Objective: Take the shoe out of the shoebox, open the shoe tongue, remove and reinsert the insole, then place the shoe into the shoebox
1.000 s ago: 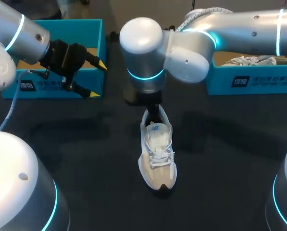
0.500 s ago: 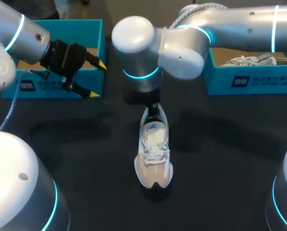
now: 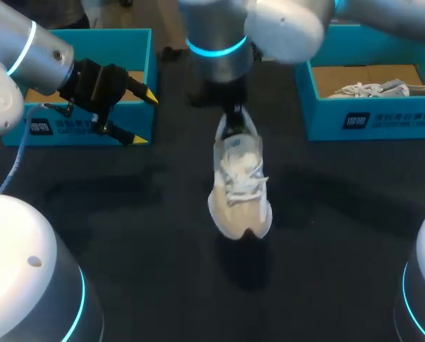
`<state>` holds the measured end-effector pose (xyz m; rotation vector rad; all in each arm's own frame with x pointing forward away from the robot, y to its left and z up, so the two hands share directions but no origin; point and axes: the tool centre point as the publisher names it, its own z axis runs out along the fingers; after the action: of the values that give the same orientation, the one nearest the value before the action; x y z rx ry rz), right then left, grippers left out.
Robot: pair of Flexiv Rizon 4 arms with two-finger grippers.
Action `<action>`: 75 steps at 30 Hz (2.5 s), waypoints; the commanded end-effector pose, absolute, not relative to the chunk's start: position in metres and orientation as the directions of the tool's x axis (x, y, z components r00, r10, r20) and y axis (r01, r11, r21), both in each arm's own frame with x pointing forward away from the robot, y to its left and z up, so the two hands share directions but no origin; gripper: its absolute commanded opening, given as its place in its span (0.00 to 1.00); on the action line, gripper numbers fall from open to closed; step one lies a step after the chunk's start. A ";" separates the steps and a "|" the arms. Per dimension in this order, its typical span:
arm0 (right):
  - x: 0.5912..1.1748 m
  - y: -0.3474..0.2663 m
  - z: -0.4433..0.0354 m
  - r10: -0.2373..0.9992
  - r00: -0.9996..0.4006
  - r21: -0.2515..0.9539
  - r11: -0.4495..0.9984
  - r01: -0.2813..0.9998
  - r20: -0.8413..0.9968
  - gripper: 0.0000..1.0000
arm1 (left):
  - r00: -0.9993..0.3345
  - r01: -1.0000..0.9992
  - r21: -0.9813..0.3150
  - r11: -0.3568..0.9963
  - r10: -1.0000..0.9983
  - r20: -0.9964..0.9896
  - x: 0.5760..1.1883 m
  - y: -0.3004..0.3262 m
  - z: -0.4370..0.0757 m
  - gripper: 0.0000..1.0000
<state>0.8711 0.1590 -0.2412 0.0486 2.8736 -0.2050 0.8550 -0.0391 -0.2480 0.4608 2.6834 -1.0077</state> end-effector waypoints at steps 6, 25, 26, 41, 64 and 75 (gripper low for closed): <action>0.864 0.132 -0.153 -0.029 -0.955 -0.116 0.993 0.006 -0.295 0.00 | -0.922 0.371 -0.592 0.715 0.208 -0.327 0.854 -0.039 -0.248 1.00; 0.878 0.110 -0.120 0.032 -0.920 -0.106 0.991 0.079 -0.390 0.00 | -0.922 0.371 -0.592 0.715 0.208 -0.327 0.854 -0.039 -0.248 1.00; 0.878 0.110 -0.120 0.032 -0.920 -0.106 0.991 0.079 -0.390 0.00 | -0.922 0.371 -0.592 0.715 0.208 -0.327 0.854 -0.039 -0.248 1.00; 0.878 0.110 -0.120 0.032 -0.920 -0.106 0.991 0.079 -0.390 0.00 | -0.922 0.371 -0.592 0.715 0.208 -0.327 0.854 -0.039 -0.248 1.00; 0.988 -0.042 -0.131 -0.112 -0.946 -0.149 0.986 -0.069 -0.304 0.00 | -0.922 0.371 -0.592 0.715 0.208 -0.327 0.854 -0.039 -0.248 1.00; 1.009 -0.076 -0.128 -0.073 -0.933 -0.136 0.990 -0.026 -0.353 0.00 | -0.922 0.371 -0.592 0.715 0.208 -0.327 0.854 -0.039 -0.248 1.00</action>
<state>1.0145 -0.0712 -0.1288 -0.0630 2.7767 -0.2074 0.8551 -0.0391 -0.2480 0.4609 2.6835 -1.0077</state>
